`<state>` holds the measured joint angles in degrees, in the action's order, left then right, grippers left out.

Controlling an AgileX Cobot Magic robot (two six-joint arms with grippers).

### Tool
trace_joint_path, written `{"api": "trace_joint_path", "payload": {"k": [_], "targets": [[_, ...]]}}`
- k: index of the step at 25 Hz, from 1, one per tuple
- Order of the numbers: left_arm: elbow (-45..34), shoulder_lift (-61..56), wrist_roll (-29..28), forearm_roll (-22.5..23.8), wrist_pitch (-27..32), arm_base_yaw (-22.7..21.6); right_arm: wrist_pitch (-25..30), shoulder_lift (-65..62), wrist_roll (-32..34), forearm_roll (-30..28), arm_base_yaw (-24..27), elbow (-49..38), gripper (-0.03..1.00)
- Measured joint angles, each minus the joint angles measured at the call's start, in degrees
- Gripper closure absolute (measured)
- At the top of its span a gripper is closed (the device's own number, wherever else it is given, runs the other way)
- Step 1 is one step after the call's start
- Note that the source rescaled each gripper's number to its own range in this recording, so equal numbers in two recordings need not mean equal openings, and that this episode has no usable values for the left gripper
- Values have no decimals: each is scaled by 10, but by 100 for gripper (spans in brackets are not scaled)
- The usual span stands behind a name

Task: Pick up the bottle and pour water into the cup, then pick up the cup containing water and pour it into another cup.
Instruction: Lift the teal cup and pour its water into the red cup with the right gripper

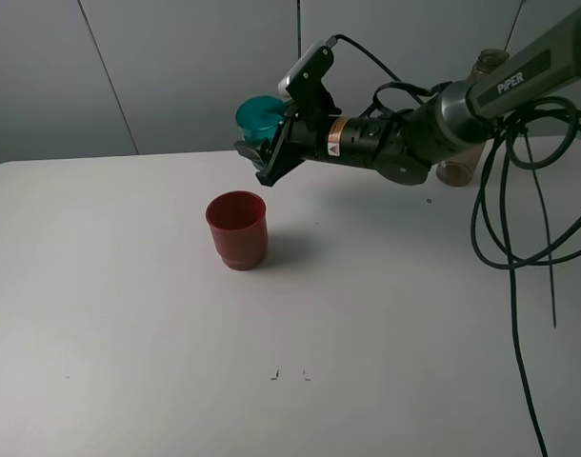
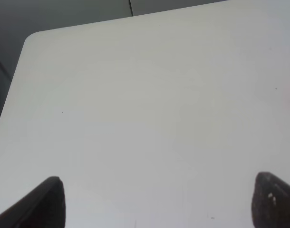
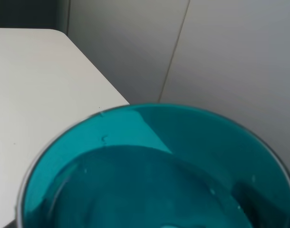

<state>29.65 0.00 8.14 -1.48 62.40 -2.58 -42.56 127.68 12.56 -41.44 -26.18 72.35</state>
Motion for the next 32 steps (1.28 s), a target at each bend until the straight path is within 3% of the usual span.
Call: {"api": "trace_joint_path", "payload": {"k": [17,32], "targets": [[0,0,0,0,0,0,0,0,-19,-48,-4,0,90],[0,0,0,0,0,0,-2,0,-104,-66,-5,0,90]]}}
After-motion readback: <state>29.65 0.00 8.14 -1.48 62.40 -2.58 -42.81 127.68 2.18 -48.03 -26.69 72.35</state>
